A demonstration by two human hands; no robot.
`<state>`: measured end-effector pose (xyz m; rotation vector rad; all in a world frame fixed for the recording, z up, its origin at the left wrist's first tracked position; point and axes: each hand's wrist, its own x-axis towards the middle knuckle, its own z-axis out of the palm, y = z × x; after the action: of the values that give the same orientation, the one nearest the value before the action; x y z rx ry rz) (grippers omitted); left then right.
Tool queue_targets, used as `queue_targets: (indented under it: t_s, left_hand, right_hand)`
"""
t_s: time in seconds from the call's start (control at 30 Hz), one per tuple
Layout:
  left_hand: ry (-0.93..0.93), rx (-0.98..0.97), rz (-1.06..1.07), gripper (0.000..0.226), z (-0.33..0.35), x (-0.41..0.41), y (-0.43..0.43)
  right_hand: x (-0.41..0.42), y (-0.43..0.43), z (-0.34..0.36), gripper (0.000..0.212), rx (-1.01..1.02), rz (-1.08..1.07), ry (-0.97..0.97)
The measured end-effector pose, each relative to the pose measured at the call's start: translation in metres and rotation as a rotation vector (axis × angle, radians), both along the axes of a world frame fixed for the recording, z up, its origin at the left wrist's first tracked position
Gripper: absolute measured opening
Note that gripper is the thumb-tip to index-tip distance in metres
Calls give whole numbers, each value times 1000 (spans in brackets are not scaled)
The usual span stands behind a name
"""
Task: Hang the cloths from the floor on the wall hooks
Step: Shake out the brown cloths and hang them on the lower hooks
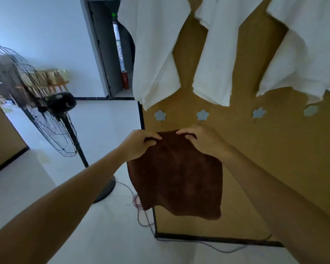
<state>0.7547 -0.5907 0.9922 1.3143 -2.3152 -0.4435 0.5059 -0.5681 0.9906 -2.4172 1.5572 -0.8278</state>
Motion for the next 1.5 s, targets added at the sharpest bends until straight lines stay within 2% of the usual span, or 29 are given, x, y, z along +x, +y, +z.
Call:
queue_targets:
  t_s: [0.3,0.6,0.73,0.87,1.07,1.13,1.3,1.4,1.5]
  left_hand:
    - [-49,-181,56,38,-26,-2,-51]
    - [-208,-331,97,48,-42,-1,-99]
    - [-271,-321,104,54,-54,5,-115]
    - [-313,-308,98,62,-66,7,-127]
    - [-280,-352,94,58,-70,-1,-137]
    - [-266,-350,99,56,-73,-4,-138]
    - [-174,-265,97,53,-85,-8,-143]
    - [-73,-140,80,55,-89,-13,-147]
    - [-36,-76,35,51,-90,-15,-149]
  right_hand:
    - [5,-62,-36,36,-203,-9,-62]
    - [35,-115,-57,46,-288,-102,31]
    - [46,-128,-72,45,-369,-165,65]
    - [51,-131,-80,47,-430,-225,192]
    - [49,-145,-87,48,-462,-271,217]
    - [52,-144,-87,40,-442,-272,179]
    - [52,-146,-97,45,-406,-222,201]
    - [52,-144,-102,49,-280,-174,102]
    - [55,-139,-102,44,-188,-174,15]
